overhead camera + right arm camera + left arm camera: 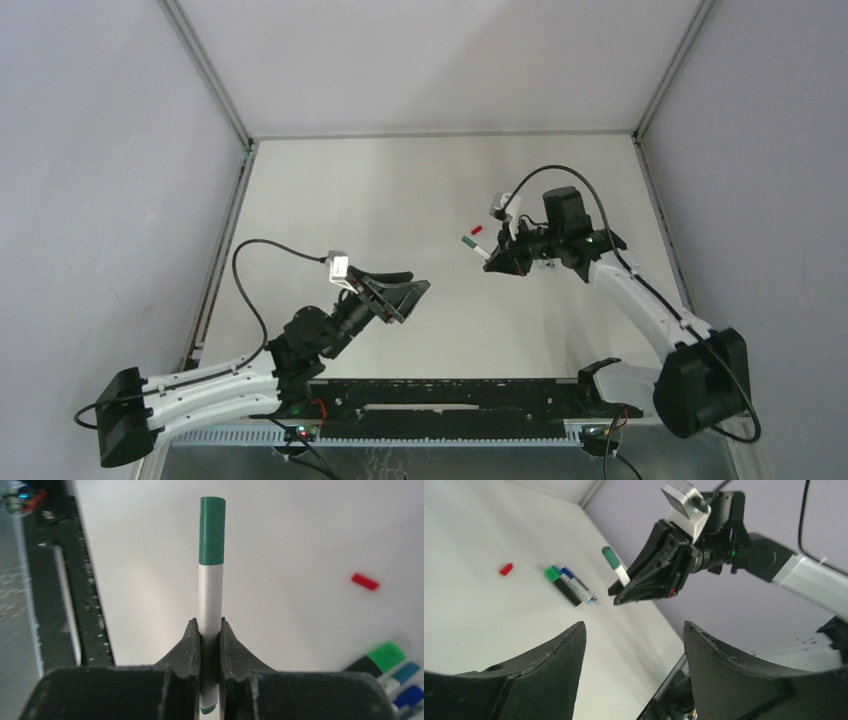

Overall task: Insert the pens into the pen caps
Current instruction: Place the pen at the center of the board.

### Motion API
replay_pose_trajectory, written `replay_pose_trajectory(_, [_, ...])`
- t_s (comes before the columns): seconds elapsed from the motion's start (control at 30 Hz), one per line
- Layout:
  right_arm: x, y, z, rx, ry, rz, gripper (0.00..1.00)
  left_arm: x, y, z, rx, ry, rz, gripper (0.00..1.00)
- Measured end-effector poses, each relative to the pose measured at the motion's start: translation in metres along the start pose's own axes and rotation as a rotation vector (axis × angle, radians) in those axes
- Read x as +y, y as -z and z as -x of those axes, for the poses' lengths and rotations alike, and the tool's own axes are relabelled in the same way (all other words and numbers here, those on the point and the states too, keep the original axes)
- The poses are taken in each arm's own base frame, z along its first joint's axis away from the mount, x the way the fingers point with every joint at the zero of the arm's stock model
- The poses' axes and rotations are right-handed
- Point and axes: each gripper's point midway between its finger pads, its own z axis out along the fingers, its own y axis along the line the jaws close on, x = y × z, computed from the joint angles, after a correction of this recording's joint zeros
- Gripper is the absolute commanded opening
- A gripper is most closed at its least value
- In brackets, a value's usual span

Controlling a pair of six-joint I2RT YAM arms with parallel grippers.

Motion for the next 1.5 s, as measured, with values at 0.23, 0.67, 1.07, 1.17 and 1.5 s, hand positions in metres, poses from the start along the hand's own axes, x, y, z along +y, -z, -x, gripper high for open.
replay_pose_trajectory(0.23, [-0.066,-0.014,-0.053,0.219,-0.200,-0.262,0.00,0.024,0.003,-0.018,0.039,-0.027,0.075,0.75])
replay_pose_trajectory(0.67, [-0.138,-0.018,-0.108,0.433,-0.396,-0.592,0.09,0.045,0.010,-0.036,0.061,-0.031,0.112,0.74])
replay_pose_trajectory(1.07, [-0.147,-0.024,-0.136,0.578,-0.428,-0.651,0.22,0.044,0.009,-0.034,0.044,-0.009,0.105,0.75])
replay_pose_trajectory(1.17, [-0.146,-0.025,-0.142,0.604,-0.435,-0.654,0.25,0.044,0.009,-0.034,0.045,-0.009,0.106,0.75])
replay_pose_trajectory(1.5, [-0.146,-0.023,-0.144,0.637,-0.439,-0.661,0.31,0.045,0.009,-0.035,0.048,-0.010,0.108,0.74])
